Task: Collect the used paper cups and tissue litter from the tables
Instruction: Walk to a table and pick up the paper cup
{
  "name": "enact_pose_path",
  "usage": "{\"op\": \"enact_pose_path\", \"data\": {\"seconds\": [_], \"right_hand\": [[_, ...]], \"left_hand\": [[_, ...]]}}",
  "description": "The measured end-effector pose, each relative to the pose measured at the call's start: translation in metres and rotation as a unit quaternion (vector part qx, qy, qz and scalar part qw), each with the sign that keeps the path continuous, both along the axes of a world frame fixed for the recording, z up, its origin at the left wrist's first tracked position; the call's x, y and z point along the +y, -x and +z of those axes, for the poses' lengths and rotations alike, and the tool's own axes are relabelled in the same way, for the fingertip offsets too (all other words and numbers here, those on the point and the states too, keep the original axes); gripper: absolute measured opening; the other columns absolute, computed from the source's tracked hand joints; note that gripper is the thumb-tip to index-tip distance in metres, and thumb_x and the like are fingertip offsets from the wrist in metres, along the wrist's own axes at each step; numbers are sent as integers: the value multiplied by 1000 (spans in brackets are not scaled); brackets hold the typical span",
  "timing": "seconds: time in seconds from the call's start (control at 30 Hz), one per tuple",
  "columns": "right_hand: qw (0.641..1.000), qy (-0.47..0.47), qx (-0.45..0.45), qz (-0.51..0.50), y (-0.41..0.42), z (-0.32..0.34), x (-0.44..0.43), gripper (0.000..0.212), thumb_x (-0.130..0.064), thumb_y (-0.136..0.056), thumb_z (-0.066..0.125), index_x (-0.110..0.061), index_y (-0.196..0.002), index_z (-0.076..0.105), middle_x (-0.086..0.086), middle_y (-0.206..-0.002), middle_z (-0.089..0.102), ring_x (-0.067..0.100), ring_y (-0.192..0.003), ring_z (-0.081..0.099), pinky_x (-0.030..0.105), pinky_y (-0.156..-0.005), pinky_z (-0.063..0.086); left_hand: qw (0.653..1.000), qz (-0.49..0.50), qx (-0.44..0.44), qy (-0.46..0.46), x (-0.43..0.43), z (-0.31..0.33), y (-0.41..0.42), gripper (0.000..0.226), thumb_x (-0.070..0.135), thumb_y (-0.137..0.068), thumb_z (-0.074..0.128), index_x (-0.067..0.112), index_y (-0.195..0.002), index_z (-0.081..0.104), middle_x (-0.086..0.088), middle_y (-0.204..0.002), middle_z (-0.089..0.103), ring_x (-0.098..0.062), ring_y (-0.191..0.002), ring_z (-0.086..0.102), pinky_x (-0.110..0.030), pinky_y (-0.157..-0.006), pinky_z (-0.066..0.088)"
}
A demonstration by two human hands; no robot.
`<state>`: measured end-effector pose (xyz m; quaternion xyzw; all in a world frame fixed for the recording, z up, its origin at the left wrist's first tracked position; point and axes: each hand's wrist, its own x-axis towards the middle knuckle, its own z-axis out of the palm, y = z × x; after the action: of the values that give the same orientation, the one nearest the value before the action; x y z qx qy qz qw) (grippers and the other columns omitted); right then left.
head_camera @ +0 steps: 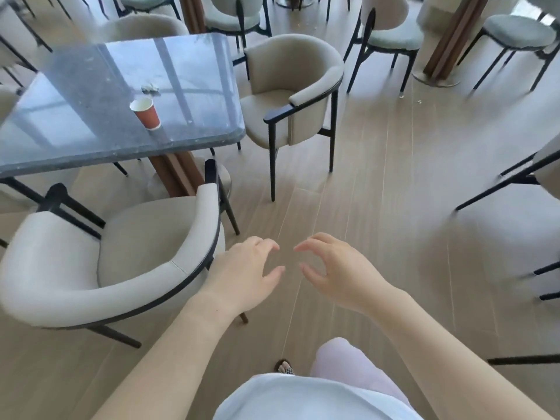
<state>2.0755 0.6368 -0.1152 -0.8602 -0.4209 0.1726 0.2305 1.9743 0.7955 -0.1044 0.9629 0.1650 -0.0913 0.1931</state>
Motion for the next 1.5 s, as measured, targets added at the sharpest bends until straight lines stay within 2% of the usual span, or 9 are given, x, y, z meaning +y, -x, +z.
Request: {"op": "enact_pose_path", "data": {"seconds": [0.2,0.57,0.8,0.87,0.97,1.03,1.13,1.27,1.5], "right_hand": [[998,-22,20,53,-68,-7,70,28,-34,-89,49,-32,-116,54,-15,-117,52,8,-96,54,31,-78,49],[991,-26,-2,128,-260,-12,178,28,-28,-87,52,-31,-115,55,-11,-119,51,12,-104,54,34,-81,49],[986,-45,10,159,-343,-6,240,27,-30,-88,51,-30,-114,57,-13,-117,53,8,-95,55,31,-77,49],[983,-47,18,174,-355,-7,259,26,-30,-88,51,-30,-113,58,-13,-116,53,9,-94,57,31,-76,49],[979,-52,24,196,-372,-11,291,24,-25,-88,52,-28,-110,60,-11,-114,55,10,-92,57,29,-73,48],[978,-51,22,203,-384,-15,313,24,-21,-86,53,-27,-109,61,-10,-113,56,8,-86,55,26,-69,46],[977,-41,16,210,-402,-22,350,25,-20,-84,54,-26,-107,61,-9,-110,58,10,-88,57,26,-69,47],[976,-28,24,213,-423,-25,405,26,-22,-85,54,-25,-109,61,-7,-111,57,14,-97,58,33,-78,50],[975,-22,19,222,-450,-20,497,25,-28,-88,52,-26,-112,60,-9,-114,56,15,-96,58,35,-76,50]], "left_hand": [[997,57,-25,47,61,-3,-47,38,50,-89,47,37,-125,45,18,-132,46,-6,-117,48,-30,-92,44],[990,125,-38,42,147,-2,-233,39,47,-89,49,37,-126,44,16,-131,47,-8,-108,51,-31,-87,46],[983,174,-36,46,189,-5,-297,41,46,-88,50,37,-127,43,17,-131,46,-9,-110,51,-36,-88,48],[980,189,-36,40,206,-7,-308,39,46,-87,50,37,-126,44,18,-129,48,-8,-104,52,-33,-86,48],[976,211,-43,39,233,-13,-322,37,44,-87,52,37,-123,47,18,-125,50,-6,-79,46,-26,-74,42],[972,226,-45,42,253,-18,-332,36,43,-86,52,36,-122,48,17,-124,51,-6,-86,50,-26,-76,43],[969,239,-42,43,287,-26,-351,36,41,-86,53,34,-121,49,15,-122,52,-9,-112,50,-31,-87,46],[969,241,-32,32,341,-30,-376,37,40,-88,52,33,-124,48,13,-127,50,-12,-116,48,-30,-86,43],[969,245,-31,25,427,-31,-399,36,40,-90,50,32,-125,47,12,-129,48,-14,-120,46,-36,-90,46]]}}
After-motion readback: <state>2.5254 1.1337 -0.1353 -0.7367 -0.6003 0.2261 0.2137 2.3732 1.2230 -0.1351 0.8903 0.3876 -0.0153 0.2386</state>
